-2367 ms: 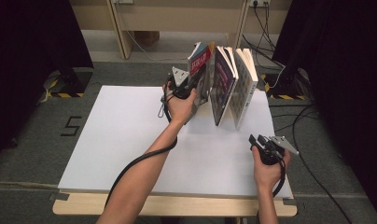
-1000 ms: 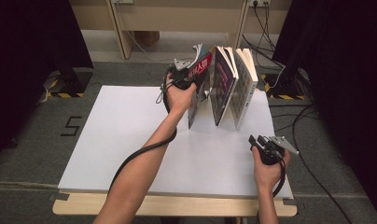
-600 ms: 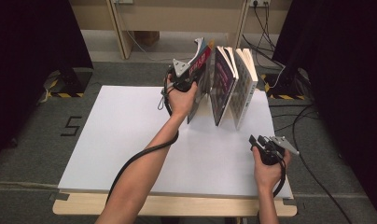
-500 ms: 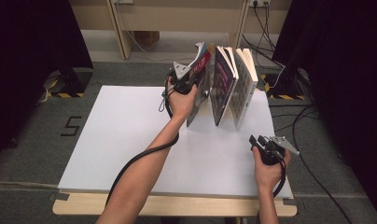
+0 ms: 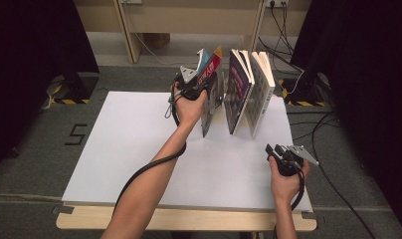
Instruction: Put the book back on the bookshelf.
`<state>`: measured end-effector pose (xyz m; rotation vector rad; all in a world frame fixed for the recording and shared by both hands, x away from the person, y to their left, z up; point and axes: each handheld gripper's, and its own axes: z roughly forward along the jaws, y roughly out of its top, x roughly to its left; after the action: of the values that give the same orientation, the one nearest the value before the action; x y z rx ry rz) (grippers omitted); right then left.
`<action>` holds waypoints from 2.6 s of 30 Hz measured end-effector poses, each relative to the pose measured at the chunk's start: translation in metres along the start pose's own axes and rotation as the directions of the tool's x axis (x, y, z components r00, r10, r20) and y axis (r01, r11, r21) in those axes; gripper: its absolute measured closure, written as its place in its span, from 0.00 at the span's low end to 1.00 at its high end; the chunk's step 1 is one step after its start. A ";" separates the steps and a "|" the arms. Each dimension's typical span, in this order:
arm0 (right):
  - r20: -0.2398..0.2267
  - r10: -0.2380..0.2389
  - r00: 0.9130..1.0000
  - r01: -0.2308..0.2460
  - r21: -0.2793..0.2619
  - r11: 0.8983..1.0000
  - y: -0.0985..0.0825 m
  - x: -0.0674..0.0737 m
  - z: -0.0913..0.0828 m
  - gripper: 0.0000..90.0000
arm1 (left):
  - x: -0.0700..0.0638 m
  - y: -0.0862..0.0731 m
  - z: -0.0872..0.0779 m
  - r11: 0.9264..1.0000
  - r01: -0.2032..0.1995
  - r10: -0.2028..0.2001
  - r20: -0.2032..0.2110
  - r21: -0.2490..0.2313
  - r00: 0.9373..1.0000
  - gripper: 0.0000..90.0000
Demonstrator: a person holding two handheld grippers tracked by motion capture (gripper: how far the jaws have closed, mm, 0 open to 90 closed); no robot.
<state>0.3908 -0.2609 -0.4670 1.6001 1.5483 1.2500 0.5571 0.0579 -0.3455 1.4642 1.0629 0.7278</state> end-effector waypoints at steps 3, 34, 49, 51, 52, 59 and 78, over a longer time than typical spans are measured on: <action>0.002 -0.004 1.000 0.004 0.002 1.000 0.000 0.000 0.001 0.66 | 0.000 0.001 0.000 1.000 -0.001 0.001 0.009 0.007 1.000 0.72; 0.002 -0.005 1.000 0.005 0.008 1.000 -0.001 0.001 0.000 0.66 | 0.001 0.009 -0.021 0.998 -0.002 0.000 0.040 0.056 0.999 0.50; 0.000 -0.009 1.000 0.009 0.010 1.000 -0.002 0.003 0.002 0.66 | 0.012 0.002 -0.026 0.997 0.027 -0.030 0.041 0.078 0.999 0.49; -0.001 -0.010 1.000 0.010 0.011 1.000 -0.002 0.003 0.002 0.66 | 0.014 0.001 -0.027 0.996 0.031 -0.035 0.041 0.080 0.999 0.49; -0.002 -0.012 1.000 0.012 0.012 1.000 -0.002 0.003 0.003 0.66 | 0.015 0.000 -0.027 0.996 0.031 -0.035 0.042 0.082 0.998 0.50; -0.001 -0.010 1.000 0.010 0.010 1.000 -0.002 0.003 0.002 0.66 | 0.019 -0.005 -0.029 0.995 0.038 -0.042 0.044 0.095 0.998 0.50; 0.002 -0.013 1.000 0.013 0.005 1.000 -0.001 0.004 0.001 0.66 | 0.024 -0.014 -0.043 0.992 0.053 -0.062 0.074 0.115 0.995 0.46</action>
<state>0.3908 -0.2569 -0.4676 1.5909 1.5591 1.2381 0.5251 0.0972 -0.3545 1.5393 1.0968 0.5732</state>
